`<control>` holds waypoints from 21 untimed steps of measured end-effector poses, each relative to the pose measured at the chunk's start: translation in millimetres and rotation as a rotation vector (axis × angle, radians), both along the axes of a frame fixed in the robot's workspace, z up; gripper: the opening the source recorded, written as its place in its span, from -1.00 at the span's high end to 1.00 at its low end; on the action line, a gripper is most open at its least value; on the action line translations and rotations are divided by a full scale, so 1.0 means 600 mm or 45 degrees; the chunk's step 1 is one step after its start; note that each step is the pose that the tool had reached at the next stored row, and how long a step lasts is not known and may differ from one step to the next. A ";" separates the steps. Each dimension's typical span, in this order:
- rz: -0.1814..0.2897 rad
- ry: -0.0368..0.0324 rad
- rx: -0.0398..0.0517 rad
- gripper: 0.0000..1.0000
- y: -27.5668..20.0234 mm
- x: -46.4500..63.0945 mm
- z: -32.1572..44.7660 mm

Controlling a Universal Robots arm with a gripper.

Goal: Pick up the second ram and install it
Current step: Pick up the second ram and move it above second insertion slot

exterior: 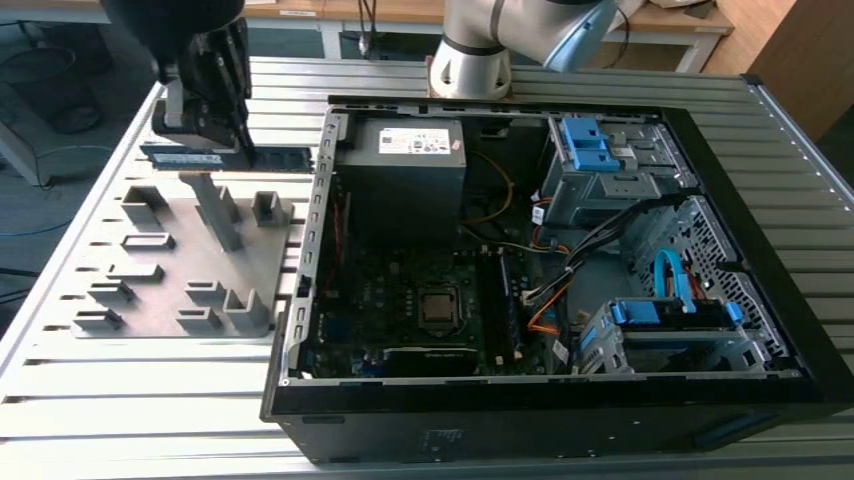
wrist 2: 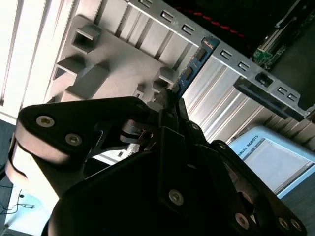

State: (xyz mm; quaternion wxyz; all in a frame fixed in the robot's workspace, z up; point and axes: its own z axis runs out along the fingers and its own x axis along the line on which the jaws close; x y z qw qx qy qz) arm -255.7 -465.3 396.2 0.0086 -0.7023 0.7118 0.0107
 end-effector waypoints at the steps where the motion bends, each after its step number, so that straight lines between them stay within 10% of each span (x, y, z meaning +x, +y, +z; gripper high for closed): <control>1: 0.000 0.0002 0.000 0.73 0.0000 0.004 0.000; 21: 0.000 0.0054 0.000 0.73 0.0000 0.096 0.000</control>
